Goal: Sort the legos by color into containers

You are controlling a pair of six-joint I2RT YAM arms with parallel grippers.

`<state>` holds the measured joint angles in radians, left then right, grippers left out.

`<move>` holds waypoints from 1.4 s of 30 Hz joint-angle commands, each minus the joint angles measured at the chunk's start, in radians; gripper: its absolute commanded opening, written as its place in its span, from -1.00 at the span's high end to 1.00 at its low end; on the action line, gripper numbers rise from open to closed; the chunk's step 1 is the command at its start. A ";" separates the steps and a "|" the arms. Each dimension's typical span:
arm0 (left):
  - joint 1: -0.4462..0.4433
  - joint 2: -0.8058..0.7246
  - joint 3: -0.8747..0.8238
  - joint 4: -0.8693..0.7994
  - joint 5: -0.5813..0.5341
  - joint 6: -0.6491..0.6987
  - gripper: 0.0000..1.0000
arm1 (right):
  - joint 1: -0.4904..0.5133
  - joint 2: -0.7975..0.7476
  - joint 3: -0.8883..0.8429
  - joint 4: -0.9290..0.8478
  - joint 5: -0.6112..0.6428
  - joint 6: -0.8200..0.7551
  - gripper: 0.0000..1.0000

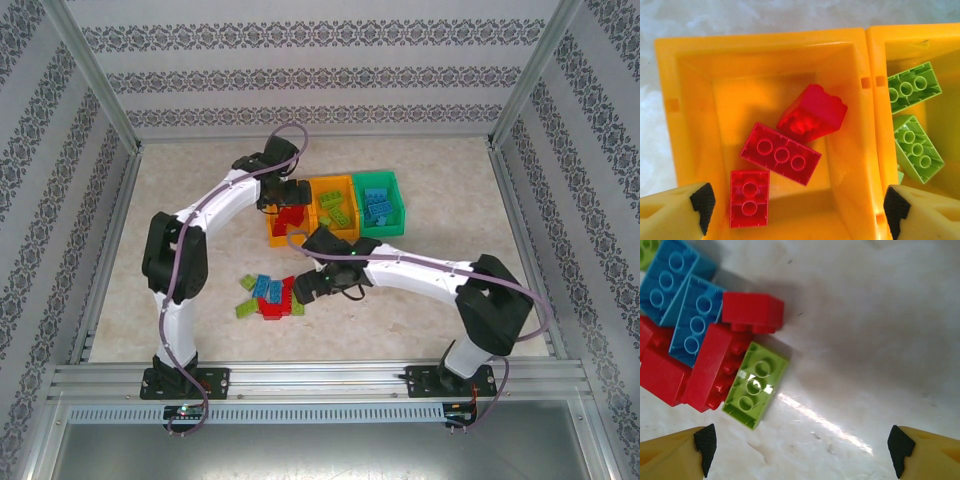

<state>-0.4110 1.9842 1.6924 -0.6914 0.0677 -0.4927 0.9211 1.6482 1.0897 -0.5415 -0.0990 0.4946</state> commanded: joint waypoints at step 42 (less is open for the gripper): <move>0.026 -0.421 -0.447 0.064 -0.209 -0.017 -0.99 | 0.004 0.106 0.084 -0.084 -0.027 0.109 -0.41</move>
<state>-0.4076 1.5940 1.2659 -0.6193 -0.1173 -0.5026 0.8986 1.6951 1.1198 -0.6540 -0.0807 0.5819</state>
